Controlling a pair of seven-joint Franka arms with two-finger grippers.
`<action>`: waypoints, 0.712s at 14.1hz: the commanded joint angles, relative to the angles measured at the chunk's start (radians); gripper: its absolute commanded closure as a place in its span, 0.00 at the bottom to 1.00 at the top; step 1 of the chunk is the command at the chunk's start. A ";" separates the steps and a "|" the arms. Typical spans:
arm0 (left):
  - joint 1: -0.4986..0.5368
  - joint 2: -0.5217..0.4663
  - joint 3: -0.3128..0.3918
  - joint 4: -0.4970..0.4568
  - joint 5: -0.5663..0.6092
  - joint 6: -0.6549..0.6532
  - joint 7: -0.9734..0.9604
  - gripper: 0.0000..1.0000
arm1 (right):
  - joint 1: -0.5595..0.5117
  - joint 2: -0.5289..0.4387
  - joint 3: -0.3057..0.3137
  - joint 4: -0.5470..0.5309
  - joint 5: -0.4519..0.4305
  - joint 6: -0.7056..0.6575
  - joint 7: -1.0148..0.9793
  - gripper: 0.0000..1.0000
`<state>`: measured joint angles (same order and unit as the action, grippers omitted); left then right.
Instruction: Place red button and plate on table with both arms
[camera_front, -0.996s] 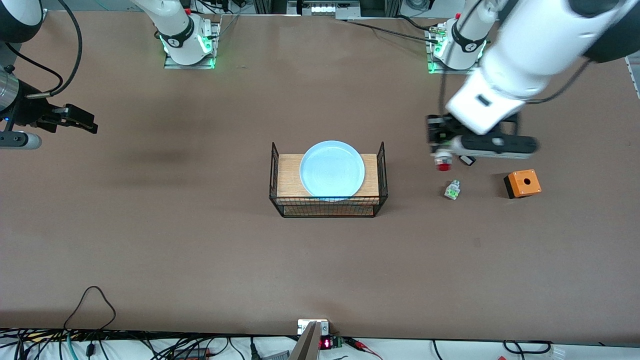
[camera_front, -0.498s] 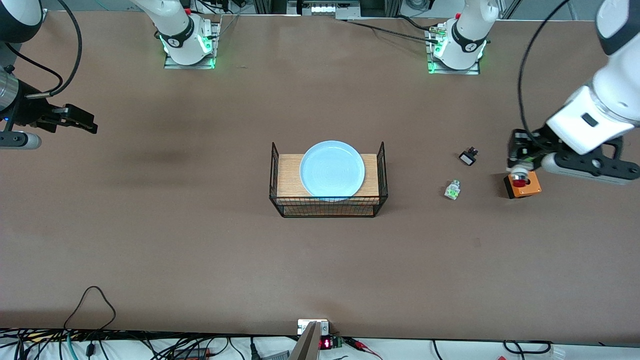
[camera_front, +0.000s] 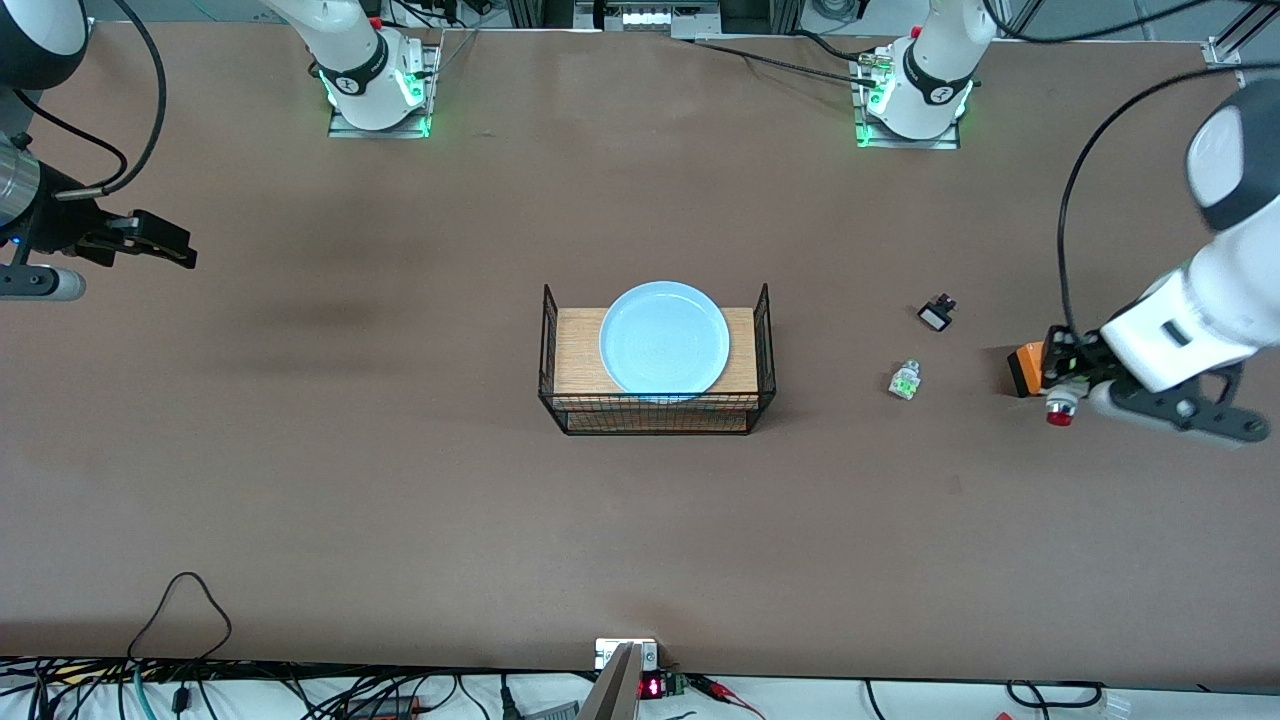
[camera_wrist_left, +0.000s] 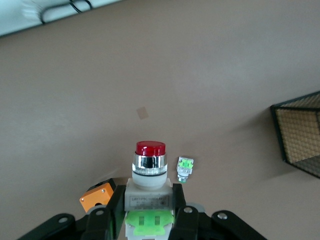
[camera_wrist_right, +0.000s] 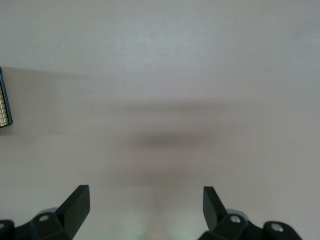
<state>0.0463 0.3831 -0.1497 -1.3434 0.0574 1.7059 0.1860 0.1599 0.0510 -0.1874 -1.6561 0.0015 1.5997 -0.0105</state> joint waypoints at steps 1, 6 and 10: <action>0.009 0.083 -0.018 -0.010 0.024 0.027 0.036 0.70 | 0.003 0.012 0.002 0.006 -0.011 0.000 0.006 0.00; 0.010 0.192 -0.019 -0.051 0.024 0.104 0.036 0.68 | 0.004 0.020 0.002 0.006 0.000 0.002 0.006 0.00; 0.032 0.250 -0.019 -0.109 0.027 0.225 0.038 0.68 | 0.006 0.020 0.002 0.006 0.002 0.002 0.006 0.00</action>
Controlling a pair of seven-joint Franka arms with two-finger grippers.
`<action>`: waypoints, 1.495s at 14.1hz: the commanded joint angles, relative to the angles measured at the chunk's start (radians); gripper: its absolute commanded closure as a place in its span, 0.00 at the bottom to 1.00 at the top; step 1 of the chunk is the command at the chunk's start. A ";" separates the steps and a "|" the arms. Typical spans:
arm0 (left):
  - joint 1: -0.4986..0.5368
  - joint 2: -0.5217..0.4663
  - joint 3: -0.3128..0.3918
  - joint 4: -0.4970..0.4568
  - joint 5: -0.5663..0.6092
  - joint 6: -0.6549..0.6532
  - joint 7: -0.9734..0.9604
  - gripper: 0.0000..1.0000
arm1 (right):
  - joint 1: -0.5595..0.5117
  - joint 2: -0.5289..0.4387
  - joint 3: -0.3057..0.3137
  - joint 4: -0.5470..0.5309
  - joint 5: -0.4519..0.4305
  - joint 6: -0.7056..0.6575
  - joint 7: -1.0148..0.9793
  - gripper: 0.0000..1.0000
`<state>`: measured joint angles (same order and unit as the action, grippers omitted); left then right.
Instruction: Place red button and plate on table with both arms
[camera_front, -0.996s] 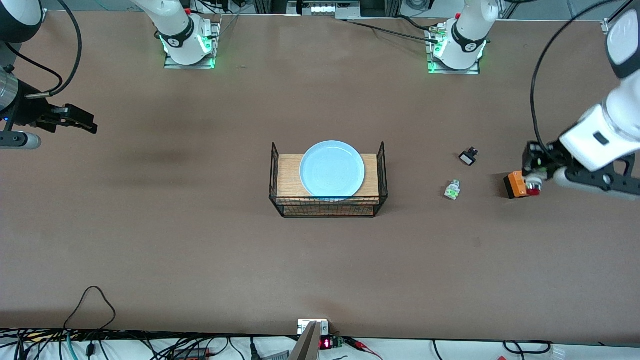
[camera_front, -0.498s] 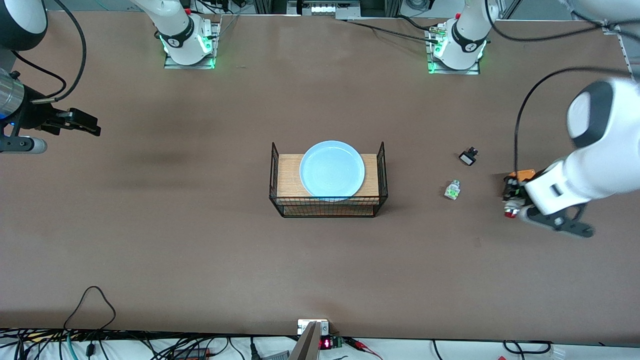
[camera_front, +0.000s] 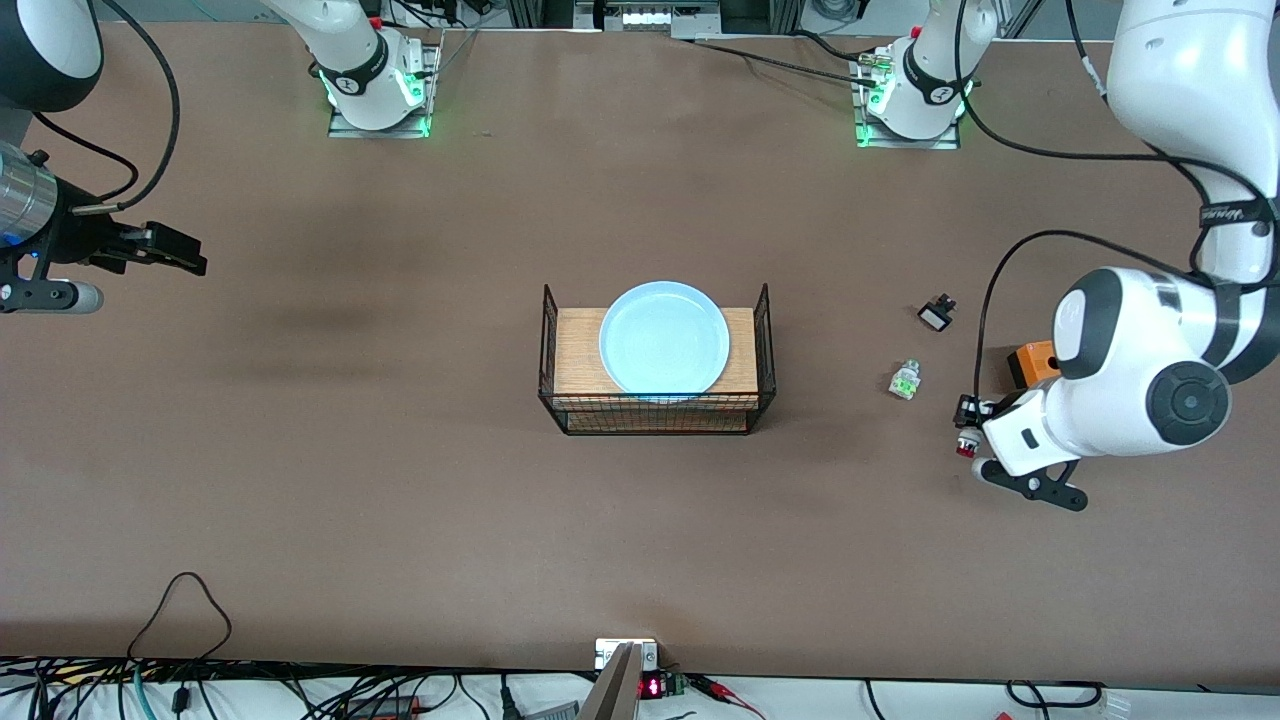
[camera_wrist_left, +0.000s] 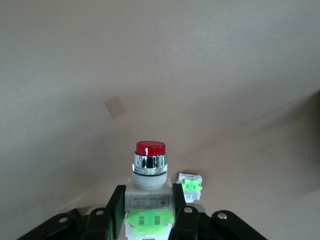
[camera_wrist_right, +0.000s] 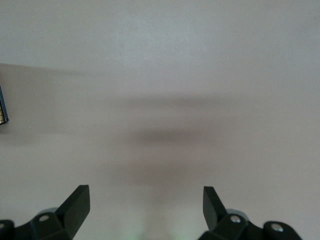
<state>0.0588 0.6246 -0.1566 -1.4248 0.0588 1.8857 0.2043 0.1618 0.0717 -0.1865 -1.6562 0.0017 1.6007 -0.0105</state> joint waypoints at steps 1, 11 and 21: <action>0.022 0.024 -0.012 -0.028 0.026 0.062 0.020 0.68 | 0.004 0.000 0.001 0.006 0.001 0.001 0.007 0.00; 0.090 0.185 -0.012 -0.026 0.101 0.309 0.116 0.68 | 0.002 0.005 0.002 0.004 0.004 -0.001 0.007 0.00; 0.090 0.190 -0.014 -0.023 0.098 0.317 0.130 0.00 | 0.106 -0.013 0.009 0.004 0.064 -0.025 0.275 0.00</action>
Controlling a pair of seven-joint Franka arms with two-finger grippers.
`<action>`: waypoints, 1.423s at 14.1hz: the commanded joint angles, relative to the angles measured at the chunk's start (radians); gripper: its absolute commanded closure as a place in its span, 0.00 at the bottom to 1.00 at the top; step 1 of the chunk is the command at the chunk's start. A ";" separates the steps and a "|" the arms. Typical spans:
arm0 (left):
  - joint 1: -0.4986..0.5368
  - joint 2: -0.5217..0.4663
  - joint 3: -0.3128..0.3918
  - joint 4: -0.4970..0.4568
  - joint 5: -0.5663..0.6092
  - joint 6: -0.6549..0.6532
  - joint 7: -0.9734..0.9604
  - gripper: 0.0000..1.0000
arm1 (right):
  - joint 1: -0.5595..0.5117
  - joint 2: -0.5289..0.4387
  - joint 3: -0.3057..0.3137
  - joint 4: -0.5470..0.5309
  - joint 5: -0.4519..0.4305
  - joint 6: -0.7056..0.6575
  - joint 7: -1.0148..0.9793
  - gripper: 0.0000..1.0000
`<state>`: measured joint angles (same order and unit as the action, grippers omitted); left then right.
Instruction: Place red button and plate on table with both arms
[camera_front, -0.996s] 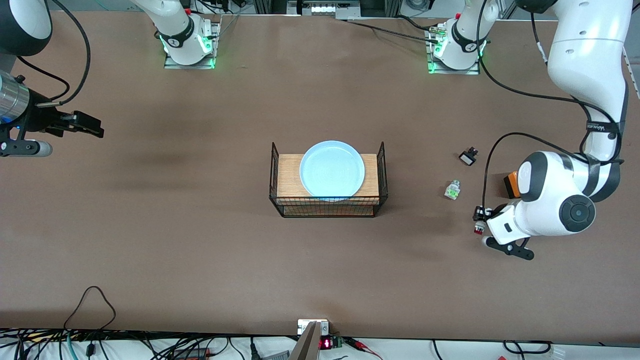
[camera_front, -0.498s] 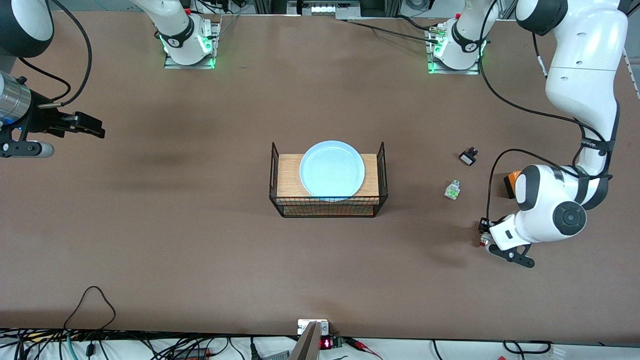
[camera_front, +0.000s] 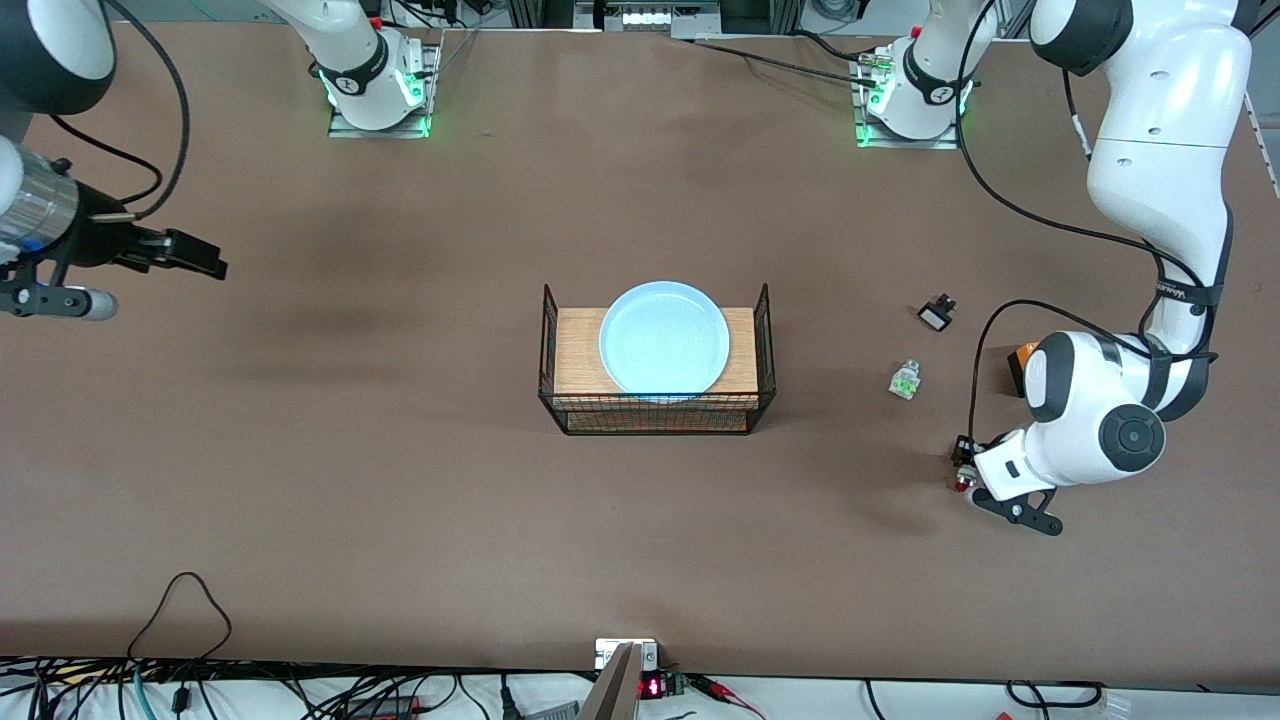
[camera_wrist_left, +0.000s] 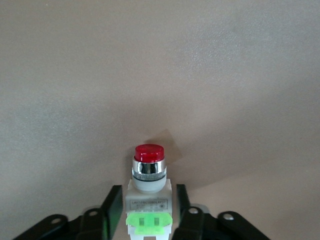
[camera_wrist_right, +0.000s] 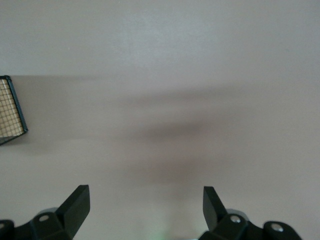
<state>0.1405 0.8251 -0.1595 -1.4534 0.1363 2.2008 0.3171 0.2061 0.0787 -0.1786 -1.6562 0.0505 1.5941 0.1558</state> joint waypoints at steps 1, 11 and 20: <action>0.010 -0.023 -0.015 0.008 0.019 -0.012 0.016 0.00 | 0.105 -0.022 0.002 0.006 0.026 -0.019 0.181 0.00; -0.039 -0.409 -0.110 0.019 0.009 -0.395 -0.216 0.00 | 0.499 0.085 0.001 0.095 0.031 0.047 0.657 0.00; -0.039 -0.665 -0.091 0.013 0.003 -0.533 -0.332 0.00 | 0.642 0.375 0.001 0.253 0.064 0.270 1.201 0.00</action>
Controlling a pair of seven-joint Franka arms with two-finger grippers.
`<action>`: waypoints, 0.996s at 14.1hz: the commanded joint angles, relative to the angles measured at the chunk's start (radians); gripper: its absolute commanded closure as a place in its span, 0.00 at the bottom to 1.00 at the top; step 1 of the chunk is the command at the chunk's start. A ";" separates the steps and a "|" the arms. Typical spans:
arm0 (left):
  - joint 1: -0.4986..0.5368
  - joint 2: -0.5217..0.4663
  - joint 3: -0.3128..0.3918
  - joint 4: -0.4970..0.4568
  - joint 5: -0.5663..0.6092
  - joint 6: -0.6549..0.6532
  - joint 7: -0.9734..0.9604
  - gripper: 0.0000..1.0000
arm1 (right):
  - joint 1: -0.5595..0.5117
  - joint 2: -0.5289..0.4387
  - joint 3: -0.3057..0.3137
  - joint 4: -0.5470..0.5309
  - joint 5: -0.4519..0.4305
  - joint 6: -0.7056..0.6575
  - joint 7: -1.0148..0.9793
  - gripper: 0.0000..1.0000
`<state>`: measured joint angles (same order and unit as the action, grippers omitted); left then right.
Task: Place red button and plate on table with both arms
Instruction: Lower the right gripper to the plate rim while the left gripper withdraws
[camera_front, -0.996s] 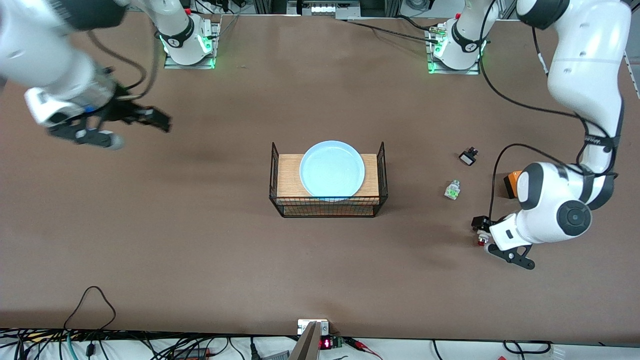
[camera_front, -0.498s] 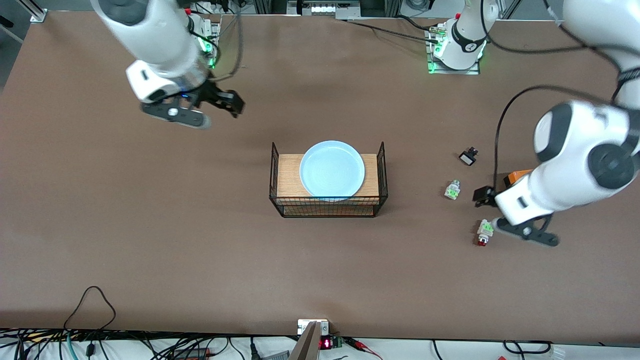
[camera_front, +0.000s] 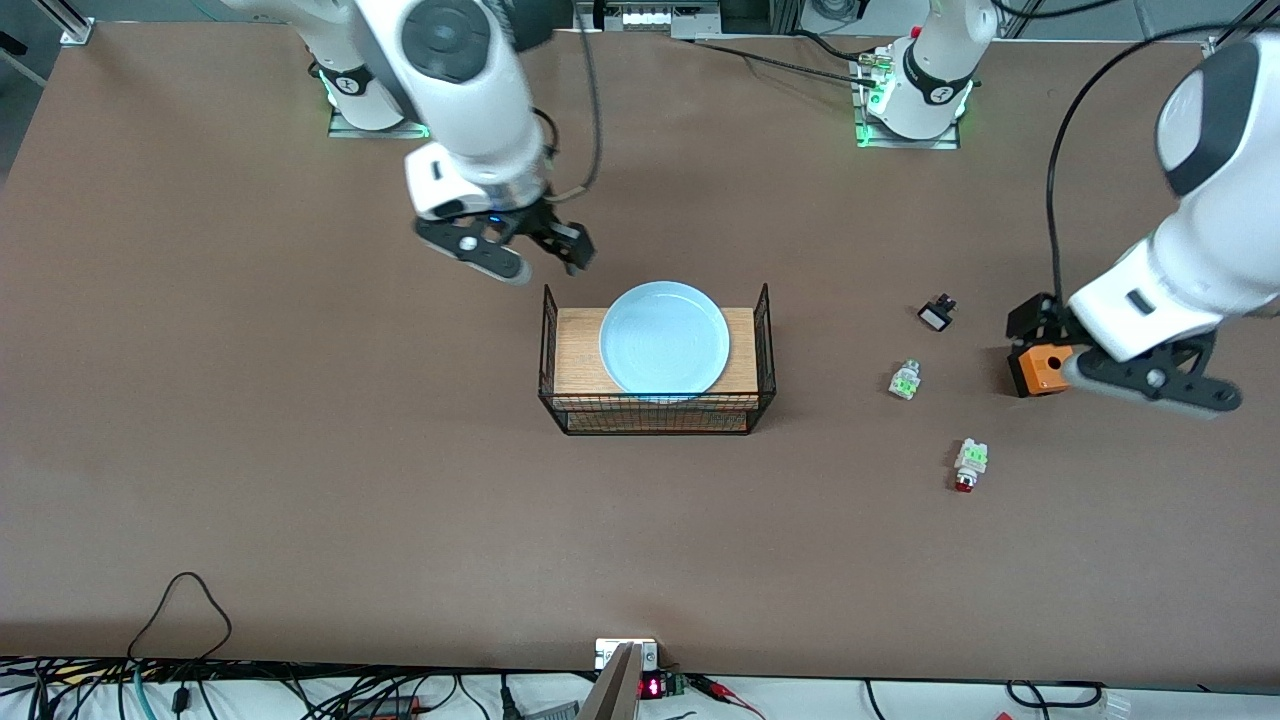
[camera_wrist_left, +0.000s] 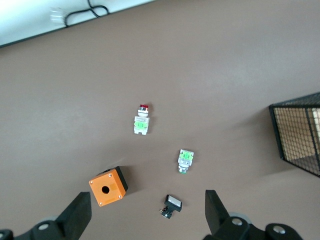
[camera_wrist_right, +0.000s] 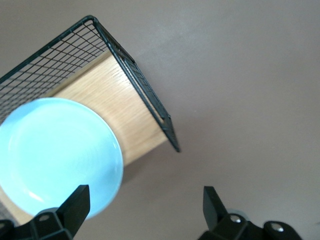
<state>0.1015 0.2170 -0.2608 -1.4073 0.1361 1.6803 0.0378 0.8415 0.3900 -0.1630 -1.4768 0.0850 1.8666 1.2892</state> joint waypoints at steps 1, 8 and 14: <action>0.001 -0.068 0.011 -0.035 -0.003 -0.027 -0.093 0.00 | 0.010 0.078 -0.016 0.072 0.079 0.026 0.153 0.00; 0.018 -0.070 0.014 -0.102 -0.079 0.192 -0.091 0.00 | 0.031 0.168 -0.016 0.072 0.094 0.173 0.317 0.00; 0.001 -0.146 0.009 -0.151 -0.110 0.225 -0.121 0.00 | 0.047 0.201 -0.016 0.055 0.096 0.238 0.315 0.00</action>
<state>0.0994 0.1424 -0.2548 -1.5101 0.0538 1.9165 -0.0666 0.8683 0.5831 -0.1662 -1.4308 0.1615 2.1012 1.5883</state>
